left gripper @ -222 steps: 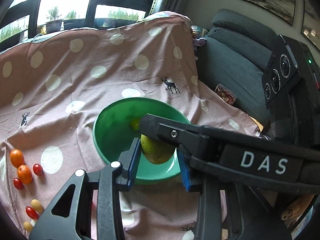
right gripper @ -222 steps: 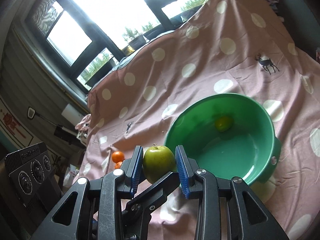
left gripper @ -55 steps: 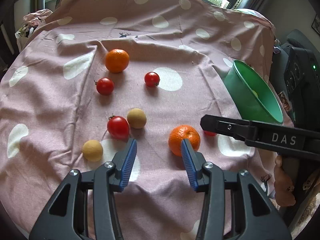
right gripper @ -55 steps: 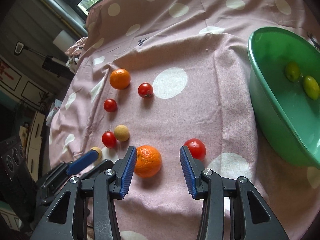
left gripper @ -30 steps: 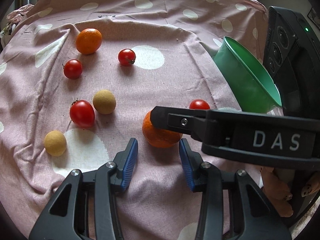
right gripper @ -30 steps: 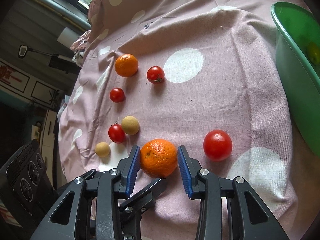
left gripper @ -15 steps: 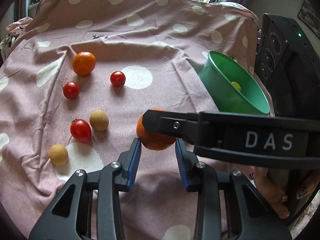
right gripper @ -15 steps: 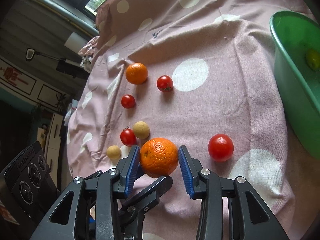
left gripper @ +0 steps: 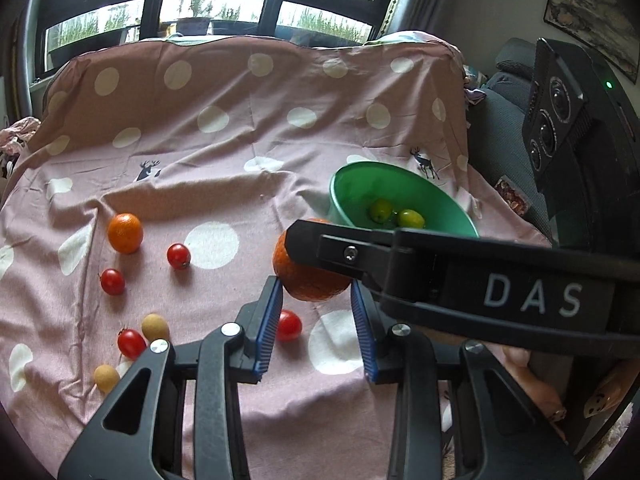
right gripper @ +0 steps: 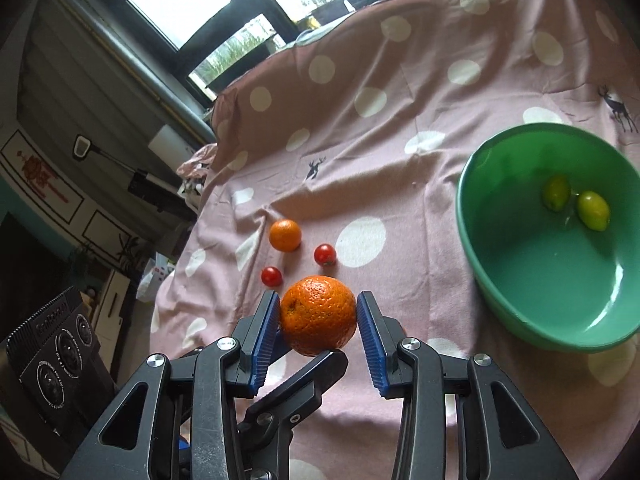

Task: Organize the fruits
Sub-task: 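Lift the orange with the right gripper and carry it toward the bowl, then lower the orange into the green bowl and open the right gripper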

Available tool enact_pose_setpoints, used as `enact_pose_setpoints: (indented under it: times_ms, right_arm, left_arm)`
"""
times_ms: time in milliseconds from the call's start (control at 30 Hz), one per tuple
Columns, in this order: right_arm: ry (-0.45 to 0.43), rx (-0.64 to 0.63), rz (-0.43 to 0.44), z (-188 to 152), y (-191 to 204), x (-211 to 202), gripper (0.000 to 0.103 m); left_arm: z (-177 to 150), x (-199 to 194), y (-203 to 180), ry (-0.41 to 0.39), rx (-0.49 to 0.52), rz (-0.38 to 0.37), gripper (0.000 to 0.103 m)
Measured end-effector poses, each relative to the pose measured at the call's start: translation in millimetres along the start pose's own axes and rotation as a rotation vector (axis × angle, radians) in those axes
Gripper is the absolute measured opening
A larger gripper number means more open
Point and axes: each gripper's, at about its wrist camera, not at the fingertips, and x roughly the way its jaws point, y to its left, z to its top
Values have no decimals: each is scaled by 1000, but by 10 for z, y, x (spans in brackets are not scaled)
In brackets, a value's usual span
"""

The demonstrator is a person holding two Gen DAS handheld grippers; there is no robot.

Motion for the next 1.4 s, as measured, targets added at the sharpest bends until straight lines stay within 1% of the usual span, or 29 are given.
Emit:
enact_pose_setpoints:
  times_ms: [200,300,500,667,867,1000,1267,1400]
  right_arm:
    - [-98,26,-39,75,-159,-311,42]
    - [-134,57,-38,95,-285,-448,42]
    - [-186,120,-63,130,-530,-629,42]
    - [-213,159,-83,121,-699,-756,42]
    - [-223,206,-128,116,-879,-806,42]
    - [-218,242,-138,117,-1010,-811,42]
    - [-185,295,-173,106,-1197,-762,43]
    - [-160,308,-200,102,-1262,-711,44]
  left_arm:
    - [147,70,-298,-28,65,-48,35]
    - [215,128,-443,-35,97,-67,36]
    - [303,274,-696,-24,134,-107,36]
    - [351,401,-814,-1,151,-149,36]
    - [370,586,-916,33,164,-188,36]
    - [383,707,-962,64,171,-209,36]
    - [364,921,-977,126,140,-252,36]
    - [352,1028,-983,158,126,-259,36]
